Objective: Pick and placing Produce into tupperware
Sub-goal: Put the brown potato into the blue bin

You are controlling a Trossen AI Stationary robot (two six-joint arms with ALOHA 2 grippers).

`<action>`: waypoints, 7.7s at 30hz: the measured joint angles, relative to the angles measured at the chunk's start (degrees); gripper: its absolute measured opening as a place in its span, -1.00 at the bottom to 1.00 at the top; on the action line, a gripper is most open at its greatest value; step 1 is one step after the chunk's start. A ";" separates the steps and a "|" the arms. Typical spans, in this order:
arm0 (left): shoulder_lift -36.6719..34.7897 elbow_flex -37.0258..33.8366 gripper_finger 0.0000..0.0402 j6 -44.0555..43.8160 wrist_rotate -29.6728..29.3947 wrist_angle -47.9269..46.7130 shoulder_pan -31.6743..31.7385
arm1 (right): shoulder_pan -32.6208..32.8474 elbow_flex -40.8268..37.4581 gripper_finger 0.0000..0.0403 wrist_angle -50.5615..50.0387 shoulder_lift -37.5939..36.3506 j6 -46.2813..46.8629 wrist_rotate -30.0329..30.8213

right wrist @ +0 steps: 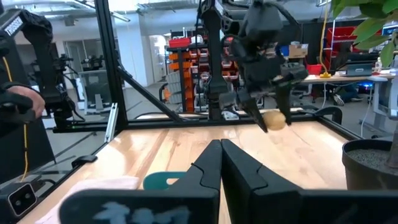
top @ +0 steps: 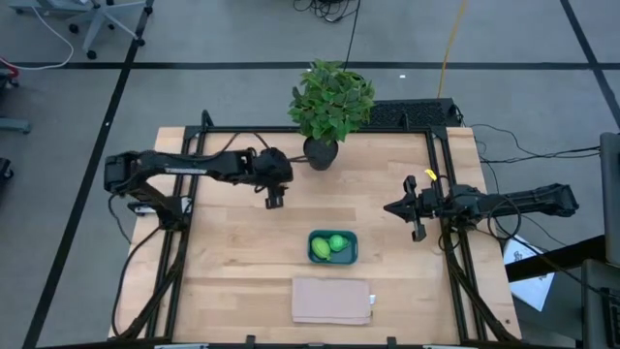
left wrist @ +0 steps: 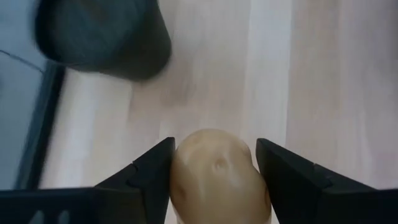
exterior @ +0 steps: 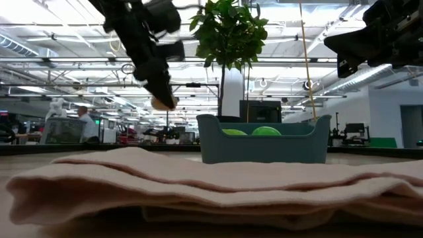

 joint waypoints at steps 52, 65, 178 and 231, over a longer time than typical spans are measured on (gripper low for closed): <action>-15.12 0.04 0.09 -3.62 10.21 3.84 -1.81 | -0.02 0.00 -1.00 -0.24 0.04 -0.42 0.00; -14.02 0.04 0.09 -10.40 11.97 12.95 -7.56 | 0.00 0.01 -1.00 -0.24 0.04 -0.42 0.00; 4.16 0.02 0.76 12.72 -23.11 -18.43 -41.48 | -0.02 0.02 -1.00 -0.68 0.04 0.85 -0.02; 4.45 6.05 0.81 -91.61 3.64 -22.35 -29.98 | 0.00 0.02 -1.00 -6.91 0.02 5.40 -0.35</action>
